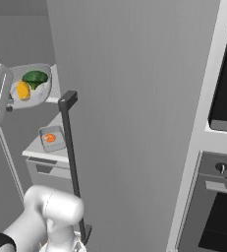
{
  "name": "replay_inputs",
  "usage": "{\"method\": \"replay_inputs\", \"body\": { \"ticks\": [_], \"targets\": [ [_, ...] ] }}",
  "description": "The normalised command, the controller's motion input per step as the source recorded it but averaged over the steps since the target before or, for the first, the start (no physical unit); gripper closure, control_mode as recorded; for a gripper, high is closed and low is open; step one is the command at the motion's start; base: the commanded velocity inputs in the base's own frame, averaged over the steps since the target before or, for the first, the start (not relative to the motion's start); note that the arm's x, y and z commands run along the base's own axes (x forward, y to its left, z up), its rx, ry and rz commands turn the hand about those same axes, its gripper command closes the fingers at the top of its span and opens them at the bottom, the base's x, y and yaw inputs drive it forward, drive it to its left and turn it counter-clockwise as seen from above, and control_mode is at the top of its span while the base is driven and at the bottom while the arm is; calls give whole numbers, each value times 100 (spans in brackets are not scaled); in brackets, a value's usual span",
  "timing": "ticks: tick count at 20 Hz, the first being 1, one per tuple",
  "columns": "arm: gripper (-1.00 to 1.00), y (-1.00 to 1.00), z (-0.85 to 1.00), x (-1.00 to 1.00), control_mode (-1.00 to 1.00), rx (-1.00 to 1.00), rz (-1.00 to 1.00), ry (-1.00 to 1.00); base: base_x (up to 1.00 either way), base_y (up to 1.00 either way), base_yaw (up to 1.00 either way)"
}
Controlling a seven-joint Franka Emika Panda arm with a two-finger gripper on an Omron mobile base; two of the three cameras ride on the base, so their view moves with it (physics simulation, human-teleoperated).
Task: Take the meat container that has the shrimp and place it on the second highest rack of the freezer. Then take the vegetable container that has the corn and broccoli and place it on the highest rack of the freezer.
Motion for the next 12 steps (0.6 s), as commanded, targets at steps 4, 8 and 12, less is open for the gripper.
{"method": "replay_inputs", "body": {
  "ticks": [4, 8, 12],
  "targets": [
    [100, 10, 0, 90, -100, 11, 0, -1, 0, 0, 0],
    [100, 18, 0, 100, -100, 7, 0, 0, 0, 0, 0],
    [100, 21, -4, 100, -100, 0, -1, 0, 0, 0, 0]
  ]
}}
